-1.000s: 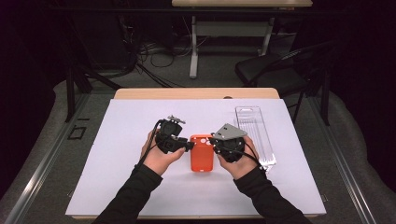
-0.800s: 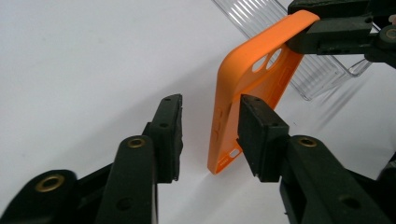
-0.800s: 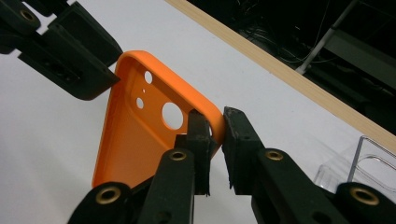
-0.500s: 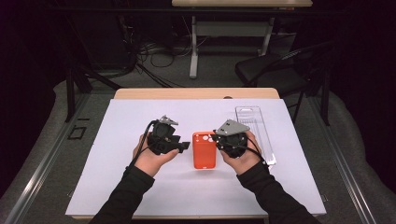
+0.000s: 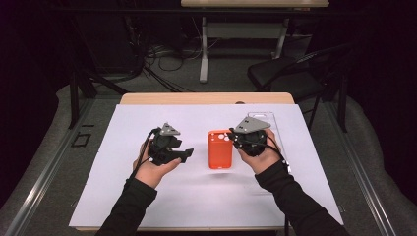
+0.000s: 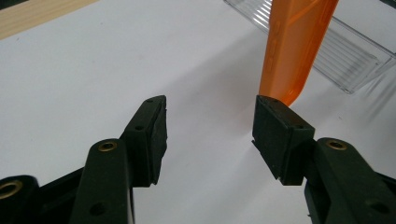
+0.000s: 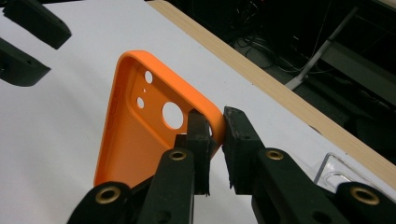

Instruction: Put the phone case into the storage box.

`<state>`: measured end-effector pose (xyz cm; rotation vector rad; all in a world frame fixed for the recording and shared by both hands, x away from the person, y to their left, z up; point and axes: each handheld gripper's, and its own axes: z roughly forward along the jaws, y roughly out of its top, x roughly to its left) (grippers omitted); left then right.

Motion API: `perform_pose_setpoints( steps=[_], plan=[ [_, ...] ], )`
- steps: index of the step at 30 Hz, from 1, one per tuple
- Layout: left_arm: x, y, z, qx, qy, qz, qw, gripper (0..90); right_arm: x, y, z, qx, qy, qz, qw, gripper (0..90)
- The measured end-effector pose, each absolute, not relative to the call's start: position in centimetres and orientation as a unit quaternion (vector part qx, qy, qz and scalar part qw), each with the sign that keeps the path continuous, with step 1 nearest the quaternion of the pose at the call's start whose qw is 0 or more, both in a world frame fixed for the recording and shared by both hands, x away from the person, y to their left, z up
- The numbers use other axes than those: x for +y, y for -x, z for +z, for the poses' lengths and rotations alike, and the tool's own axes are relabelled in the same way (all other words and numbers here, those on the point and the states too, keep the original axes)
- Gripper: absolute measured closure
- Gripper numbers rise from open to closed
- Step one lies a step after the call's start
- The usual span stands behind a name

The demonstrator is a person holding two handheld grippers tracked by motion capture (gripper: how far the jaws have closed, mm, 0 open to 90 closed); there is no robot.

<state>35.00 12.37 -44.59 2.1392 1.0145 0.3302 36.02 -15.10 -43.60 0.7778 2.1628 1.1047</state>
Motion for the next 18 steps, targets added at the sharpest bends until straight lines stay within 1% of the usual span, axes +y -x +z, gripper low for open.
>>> perform_pose_setpoints(
  steps=[5, 8, 9, 11, 14, 15, 18],
  plan=[
    [13.1, -34.7, -45.2, 0.390, -0.832, 0.138, 0.371, 44.0, -15.7, -36.7, -43.4, 0.810, -0.288, 0.417, 0.296, 81.9],
    [13.5, -34.7, -45.7, 0.389, -0.828, 0.130, 0.383, 41.9, -16.0, -37.2, -43.4, 0.809, -0.287, 0.419, 0.295, 81.9],
    [13.6, -34.7, -45.9, 0.390, -0.827, 0.131, 0.383, 38.1, -16.2, -37.5, -43.4, 0.807, -0.286, 0.421, 0.299, 81.9],
    [14.0, -34.7, -46.4, 0.396, -0.826, 0.127, 0.381, 34.4, -16.5, -37.8, -43.2, 0.807, -0.287, 0.421, 0.299, 81.9],
    [14.3, -34.7, -46.6, 0.396, -0.824, 0.127, 0.384, 32.6, -16.8, -38.1, -43.0, 0.805, -0.288, 0.423, 0.300, 81.9],
    [14.6, -34.7, -46.8, 0.401, -0.820, 0.127, 0.387, 28.4, -17.1, -38.4, -42.7, 0.804, -0.287, 0.425, 0.301, 81.8],
    [14.9, -34.7, -47.0, 0.400, -0.820, 0.126, 0.390, 25.7, -17.5, -38.7, -42.5, 0.802, -0.289, 0.425, 0.303, 81.8]
  ],
)
